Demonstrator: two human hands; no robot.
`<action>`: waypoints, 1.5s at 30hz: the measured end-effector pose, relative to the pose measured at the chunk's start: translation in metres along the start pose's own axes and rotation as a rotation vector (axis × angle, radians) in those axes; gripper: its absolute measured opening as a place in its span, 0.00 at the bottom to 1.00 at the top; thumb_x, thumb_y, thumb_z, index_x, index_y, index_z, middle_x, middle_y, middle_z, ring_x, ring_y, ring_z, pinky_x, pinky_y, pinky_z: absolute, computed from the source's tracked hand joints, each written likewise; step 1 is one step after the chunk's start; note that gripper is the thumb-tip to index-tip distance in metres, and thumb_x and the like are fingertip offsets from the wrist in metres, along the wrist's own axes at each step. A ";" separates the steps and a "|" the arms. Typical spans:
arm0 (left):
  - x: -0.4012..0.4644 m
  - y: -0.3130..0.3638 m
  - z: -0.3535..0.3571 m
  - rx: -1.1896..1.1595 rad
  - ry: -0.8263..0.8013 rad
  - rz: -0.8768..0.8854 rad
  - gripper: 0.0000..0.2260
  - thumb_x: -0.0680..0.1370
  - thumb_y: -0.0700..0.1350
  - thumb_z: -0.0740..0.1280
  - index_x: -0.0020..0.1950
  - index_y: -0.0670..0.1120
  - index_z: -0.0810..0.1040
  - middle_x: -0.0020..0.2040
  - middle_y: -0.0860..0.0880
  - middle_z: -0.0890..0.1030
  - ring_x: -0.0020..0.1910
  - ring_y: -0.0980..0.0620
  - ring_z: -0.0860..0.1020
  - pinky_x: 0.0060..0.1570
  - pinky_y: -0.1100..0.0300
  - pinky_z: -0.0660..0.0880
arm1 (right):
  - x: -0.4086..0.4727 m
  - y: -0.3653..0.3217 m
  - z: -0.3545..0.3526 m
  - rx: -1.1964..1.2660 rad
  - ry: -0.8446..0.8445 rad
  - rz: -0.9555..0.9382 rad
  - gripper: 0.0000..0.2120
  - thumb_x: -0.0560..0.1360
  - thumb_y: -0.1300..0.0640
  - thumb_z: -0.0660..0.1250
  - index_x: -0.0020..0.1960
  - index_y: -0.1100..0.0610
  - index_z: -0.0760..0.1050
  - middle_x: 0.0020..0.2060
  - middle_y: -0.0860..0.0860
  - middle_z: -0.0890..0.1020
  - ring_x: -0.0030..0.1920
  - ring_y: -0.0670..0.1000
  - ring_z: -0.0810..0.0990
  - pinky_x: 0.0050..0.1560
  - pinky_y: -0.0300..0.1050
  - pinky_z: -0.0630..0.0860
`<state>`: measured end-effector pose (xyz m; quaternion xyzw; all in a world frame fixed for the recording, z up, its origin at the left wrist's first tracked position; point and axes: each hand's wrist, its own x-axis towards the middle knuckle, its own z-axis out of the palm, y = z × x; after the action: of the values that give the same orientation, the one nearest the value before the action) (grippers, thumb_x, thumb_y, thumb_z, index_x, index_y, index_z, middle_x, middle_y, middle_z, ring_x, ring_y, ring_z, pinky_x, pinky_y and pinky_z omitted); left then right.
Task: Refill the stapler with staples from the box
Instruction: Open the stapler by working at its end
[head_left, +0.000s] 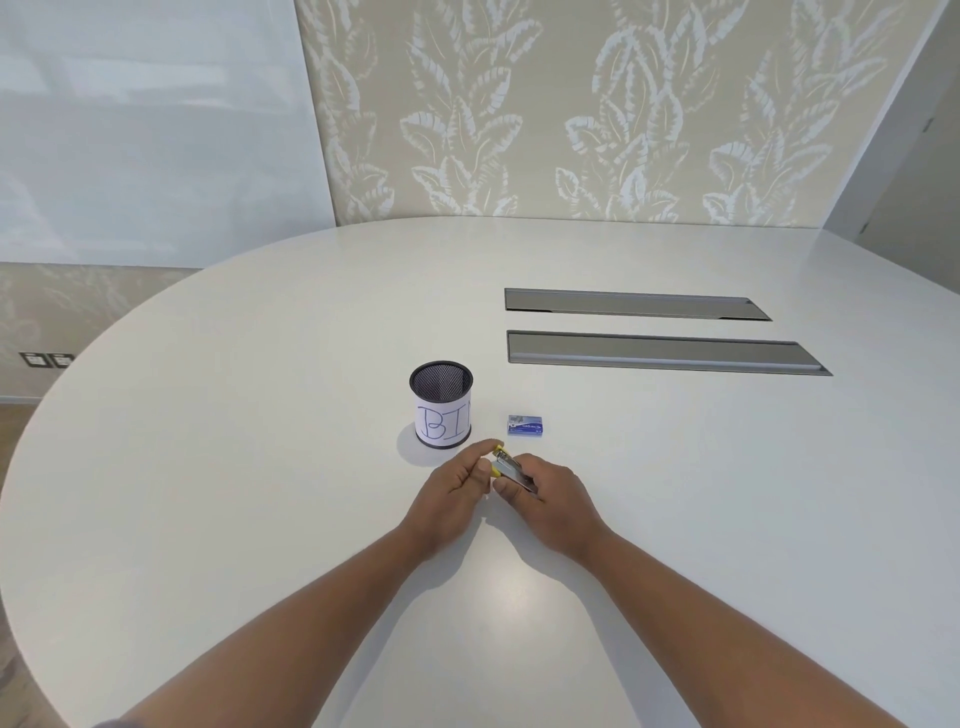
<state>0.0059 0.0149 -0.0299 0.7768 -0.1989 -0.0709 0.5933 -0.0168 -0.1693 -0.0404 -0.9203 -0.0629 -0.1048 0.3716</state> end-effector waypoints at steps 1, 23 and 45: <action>0.001 -0.001 0.000 0.010 0.006 0.008 0.12 0.85 0.50 0.57 0.65 0.57 0.77 0.50 0.52 0.83 0.44 0.58 0.78 0.51 0.66 0.73 | 0.000 0.000 0.000 -0.005 -0.005 -0.002 0.25 0.75 0.29 0.58 0.43 0.52 0.71 0.32 0.49 0.75 0.33 0.48 0.70 0.36 0.48 0.69; 0.002 -0.003 0.000 0.029 -0.031 0.014 0.12 0.84 0.51 0.55 0.63 0.57 0.75 0.41 0.56 0.77 0.41 0.56 0.73 0.49 0.60 0.72 | -0.003 0.000 0.001 -0.016 0.006 -0.006 0.22 0.76 0.32 0.59 0.42 0.52 0.70 0.30 0.47 0.71 0.32 0.47 0.68 0.35 0.46 0.67; 0.002 -0.001 0.001 0.051 -0.011 -0.011 0.11 0.84 0.52 0.55 0.60 0.58 0.75 0.46 0.53 0.81 0.44 0.58 0.76 0.53 0.56 0.74 | -0.005 -0.005 -0.002 -0.033 -0.004 -0.002 0.26 0.75 0.28 0.58 0.43 0.52 0.70 0.31 0.49 0.74 0.33 0.49 0.70 0.36 0.48 0.69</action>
<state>0.0074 0.0135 -0.0306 0.7924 -0.1997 -0.0732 0.5717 -0.0227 -0.1670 -0.0368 -0.9265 -0.0631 -0.1042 0.3561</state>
